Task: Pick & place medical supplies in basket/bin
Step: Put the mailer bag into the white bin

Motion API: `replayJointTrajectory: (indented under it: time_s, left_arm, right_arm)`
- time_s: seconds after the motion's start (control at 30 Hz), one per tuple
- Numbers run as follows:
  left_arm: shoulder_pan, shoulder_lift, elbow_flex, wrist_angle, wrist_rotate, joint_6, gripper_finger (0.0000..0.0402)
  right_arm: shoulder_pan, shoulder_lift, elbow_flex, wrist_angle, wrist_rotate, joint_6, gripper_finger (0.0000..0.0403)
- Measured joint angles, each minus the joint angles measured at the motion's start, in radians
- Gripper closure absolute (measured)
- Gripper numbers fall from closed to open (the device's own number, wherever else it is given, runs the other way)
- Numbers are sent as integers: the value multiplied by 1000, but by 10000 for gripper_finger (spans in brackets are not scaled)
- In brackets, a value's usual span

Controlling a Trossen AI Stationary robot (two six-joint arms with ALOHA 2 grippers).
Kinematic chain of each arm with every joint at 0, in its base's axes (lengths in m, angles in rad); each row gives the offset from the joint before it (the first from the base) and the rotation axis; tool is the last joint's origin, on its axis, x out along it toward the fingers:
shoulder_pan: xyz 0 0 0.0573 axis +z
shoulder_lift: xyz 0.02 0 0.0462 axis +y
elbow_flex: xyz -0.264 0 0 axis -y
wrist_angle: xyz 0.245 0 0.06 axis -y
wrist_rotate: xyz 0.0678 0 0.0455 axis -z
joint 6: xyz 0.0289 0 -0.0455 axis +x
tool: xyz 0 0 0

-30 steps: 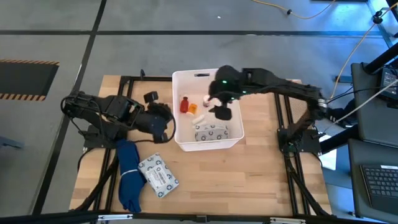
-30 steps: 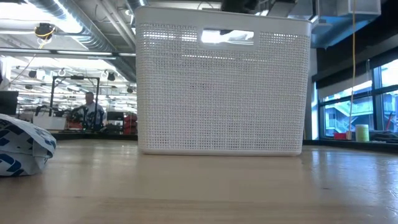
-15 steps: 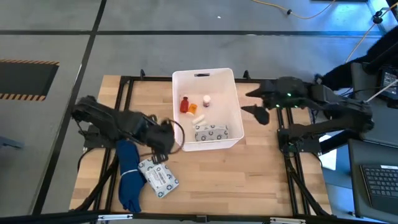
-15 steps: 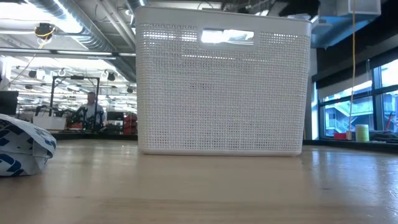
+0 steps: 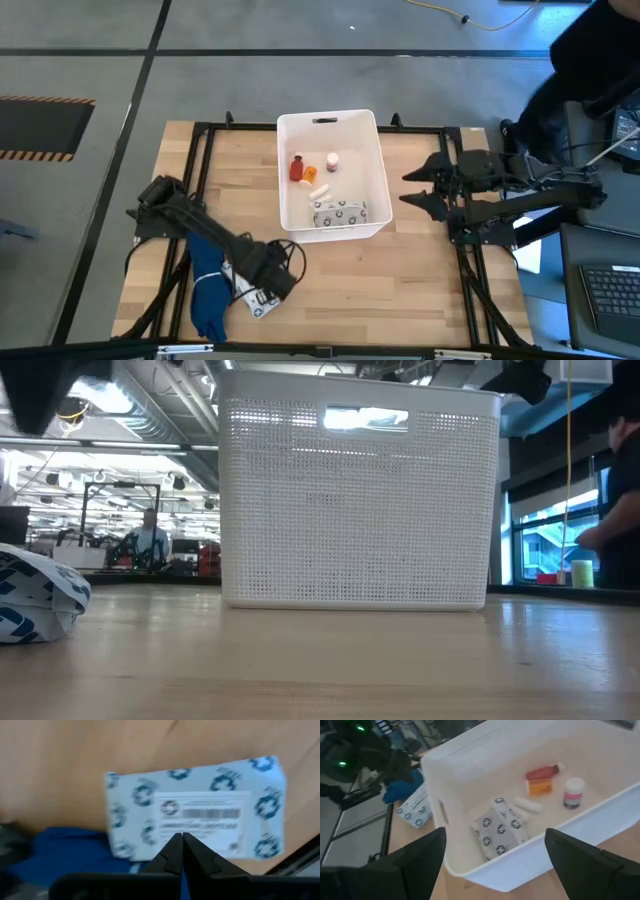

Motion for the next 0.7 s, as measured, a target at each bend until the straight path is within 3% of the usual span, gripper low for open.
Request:
replayJointTrajectory:
  time_s: [0.43,0.6,0.7]
  left_arm:
    - [-107,-28,-355,406,106,-315,399]
    - [-111,-28,-385,544,130,-342,400]
    - [-109,-26,-385,592,121,-330,399]
  right_arm:
    - [162,10,0,25,1,79,65]
    - [291,45,-50,74,0,154,65]
    - [355,57,-108,149,52,214,65]
